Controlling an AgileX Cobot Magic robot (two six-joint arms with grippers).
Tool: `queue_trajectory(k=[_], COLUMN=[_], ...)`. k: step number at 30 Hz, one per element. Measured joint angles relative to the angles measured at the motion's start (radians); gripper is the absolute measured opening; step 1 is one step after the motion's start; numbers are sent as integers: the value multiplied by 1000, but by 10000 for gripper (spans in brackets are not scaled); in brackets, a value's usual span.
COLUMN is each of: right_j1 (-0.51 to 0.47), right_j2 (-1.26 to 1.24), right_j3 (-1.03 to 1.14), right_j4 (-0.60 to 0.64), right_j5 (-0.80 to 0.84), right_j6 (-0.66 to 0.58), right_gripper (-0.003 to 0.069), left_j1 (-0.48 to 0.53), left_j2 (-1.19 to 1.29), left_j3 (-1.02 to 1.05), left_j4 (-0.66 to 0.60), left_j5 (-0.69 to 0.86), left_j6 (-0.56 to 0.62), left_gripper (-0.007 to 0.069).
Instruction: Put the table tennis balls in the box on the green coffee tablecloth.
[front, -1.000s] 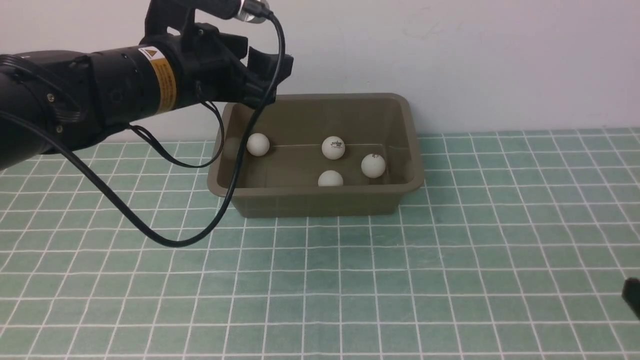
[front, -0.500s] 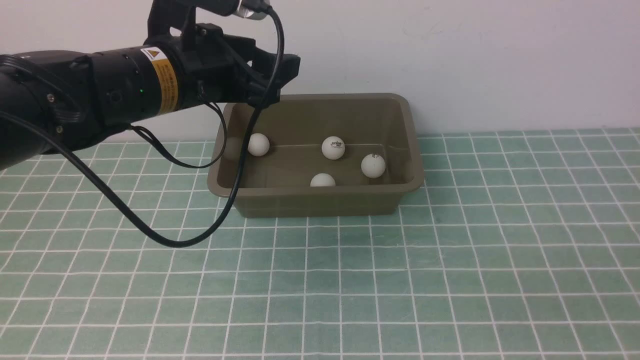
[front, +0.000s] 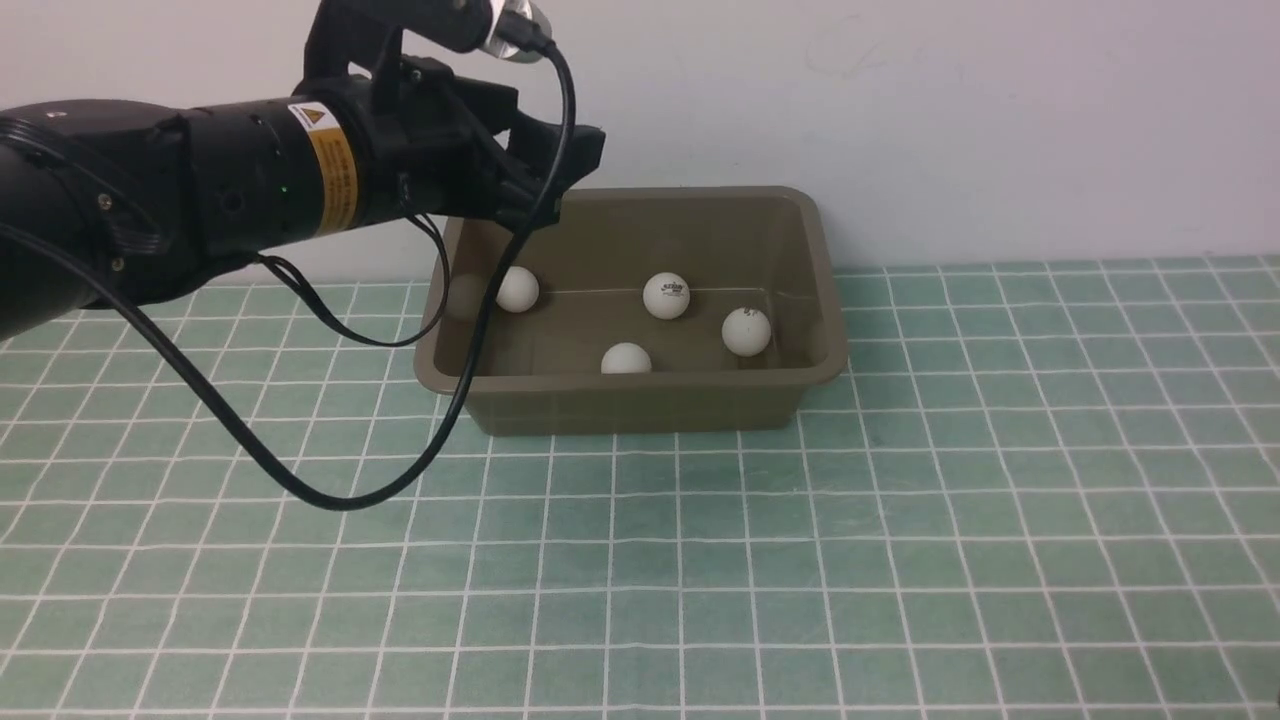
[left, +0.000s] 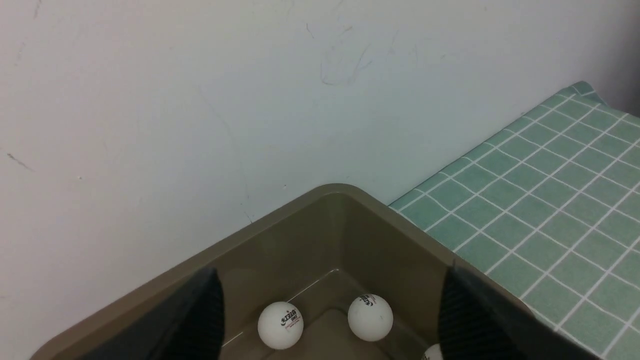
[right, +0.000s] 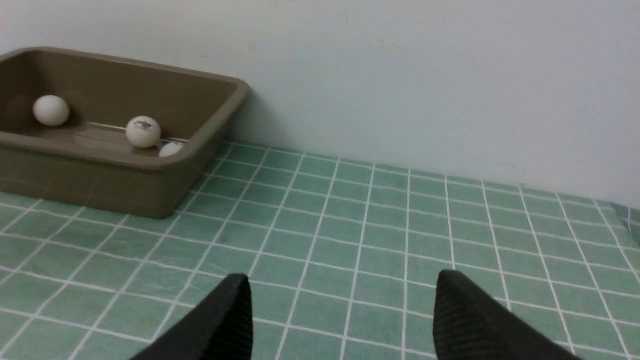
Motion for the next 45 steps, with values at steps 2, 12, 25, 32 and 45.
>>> queue_trajectory(k=[2,12,25,32,45], right_j1=[0,0,-1,-1,-1], right_j2=[-11,-32,-32,-32,-32], right_j3=[3,37,41,41,41], right_j4=[-10,-18,-18,-18,-18], right_j5=[5,9,-14,-14,-14], right_j6=[0,-3,-3,-3,-3], right_gripper=[447,447,447,447,447], left_j1=[0,0,0,0,0], left_j2=[0,0,0,0,0], left_j3=[0,0,0,0,0], left_j4=[0,6,108,123,130], left_j5=[0,-2,-106,-157,-348], left_j6=[0,0,0,0,-280], left_gripper=[520,520,520,520,520])
